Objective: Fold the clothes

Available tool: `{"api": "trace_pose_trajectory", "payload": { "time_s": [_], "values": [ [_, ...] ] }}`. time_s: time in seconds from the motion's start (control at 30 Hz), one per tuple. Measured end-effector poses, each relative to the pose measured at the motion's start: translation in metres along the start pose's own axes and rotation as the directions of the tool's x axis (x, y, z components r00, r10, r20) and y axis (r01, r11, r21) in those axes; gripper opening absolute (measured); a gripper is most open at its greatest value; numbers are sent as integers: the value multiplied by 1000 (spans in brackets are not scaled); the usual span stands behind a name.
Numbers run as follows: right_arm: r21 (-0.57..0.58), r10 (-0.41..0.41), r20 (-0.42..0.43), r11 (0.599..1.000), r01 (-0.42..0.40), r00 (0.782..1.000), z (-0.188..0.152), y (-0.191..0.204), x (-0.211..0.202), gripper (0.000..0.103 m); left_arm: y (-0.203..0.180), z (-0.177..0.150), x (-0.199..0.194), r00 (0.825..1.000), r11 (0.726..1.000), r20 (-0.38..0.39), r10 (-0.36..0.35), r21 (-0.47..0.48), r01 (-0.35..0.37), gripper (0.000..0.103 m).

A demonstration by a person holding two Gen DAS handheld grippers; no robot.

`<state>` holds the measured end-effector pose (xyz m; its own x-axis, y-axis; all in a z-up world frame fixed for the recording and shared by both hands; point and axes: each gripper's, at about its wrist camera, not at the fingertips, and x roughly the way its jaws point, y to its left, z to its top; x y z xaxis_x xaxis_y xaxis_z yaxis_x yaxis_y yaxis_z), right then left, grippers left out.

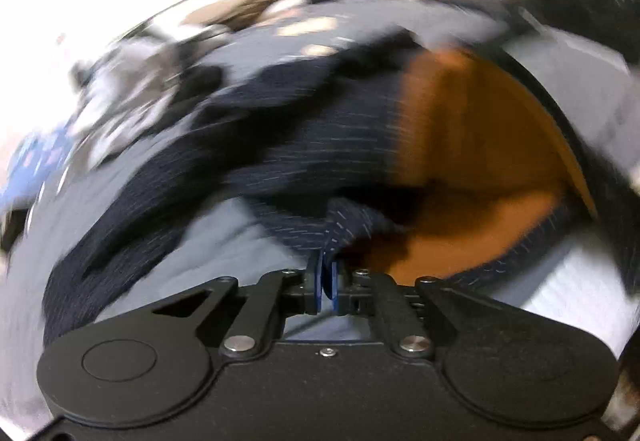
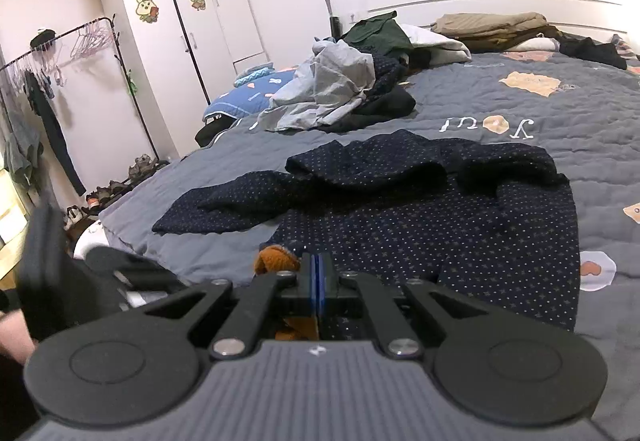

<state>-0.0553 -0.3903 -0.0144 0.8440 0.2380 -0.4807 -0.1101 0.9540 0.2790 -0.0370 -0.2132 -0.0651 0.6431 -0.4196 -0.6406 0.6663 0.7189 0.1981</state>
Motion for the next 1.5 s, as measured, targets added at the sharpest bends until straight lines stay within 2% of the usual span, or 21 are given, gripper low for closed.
{"api": "trace_pose_trajectory", "payload": {
  "time_s": [0.13,0.23,0.33,0.37,0.43,0.5,0.53,0.57,0.67,0.8,0.87,0.97,1.0,1.03,1.07,1.1,1.17,1.23,1.4,1.5],
  "values": [
    [-33,14,-24,999,-15,1000,0,6,1,1,48,-8,-15,997,985,-48,66,-154,-73,5],
    [-82,15,-70,996,-21,997,-5,14,8,1,64,-13,-15,990,973,-137,32,-222,-63,7],
    [-96,8,-95,995,-17,995,-8,17,13,1,56,-16,-14,981,985,-182,61,-150,-89,8],
    [-95,9,-96,995,-18,995,-8,17,13,1,51,-13,-16,986,988,-158,54,-134,-76,9],
    [-74,19,-71,997,-24,997,-4,16,8,1,41,-7,-21,995,994,-98,31,-105,-42,22],
    [-46,24,-45,999,-26,999,0,12,4,1,31,-1,-26,999,997,-39,6,-74,-9,66],
    [-30,25,-31,999,-26,999,2,10,2,1,26,2,-29,1000,998,-10,-7,-57,6,71],
    [-14,26,-17,1000,-27,1000,4,8,0,1,21,5,-31,1000,999,19,-21,-41,21,72],
    [24,20,7,1000,-20,1000,8,1,-3,1,6,14,-39,992,998,105,-65,12,64,71],
    [58,6,18,998,-7,1000,10,-8,-3,1,-22,22,-4,996,988,53,-66,144,57,59],
    [64,1,20,998,-2,1000,10,-11,-3,1,-29,26,18,998,984,18,-62,167,58,54],
    [78,-4,23,997,2,1000,10,-15,-4,1,-37,27,39,999,976,14,-51,210,47,48],
    [81,-5,25,997,3,1000,10,-16,-4,1,-38,27,45,999,974,10,-52,222,48,40],
    [85,-6,26,996,4,1000,11,-18,-5,1,-38,27,52,998,975,-20,-58,212,61,32],
    [89,-7,29,996,4,1000,11,-19,-5,1,-38,29,60,996,977,-54,-66,198,76,11],
    [94,-8,31,996,5,999,12,-21,-6,1,-32,31,65,993,985,-83,-90,142,101,9],
    [104,-10,35,995,6,999,13,-24,-7,1,-15,34,59,989,991,-80,-124,49,128,4],
    [111,-7,42,994,2,999,14,-27,-8,1,5,35,40,992,993,-49,-112,13,113,4],
    [103,23,53,994,-28,998,17,-24,-13,2,68,36,-20,999,993,30,-43,-105,46,3],
    [80,50,37,995,-53,998,17,-17,-12,2,108,29,-44,999,992,-4,37,-122,-37,3]
  ]
}}
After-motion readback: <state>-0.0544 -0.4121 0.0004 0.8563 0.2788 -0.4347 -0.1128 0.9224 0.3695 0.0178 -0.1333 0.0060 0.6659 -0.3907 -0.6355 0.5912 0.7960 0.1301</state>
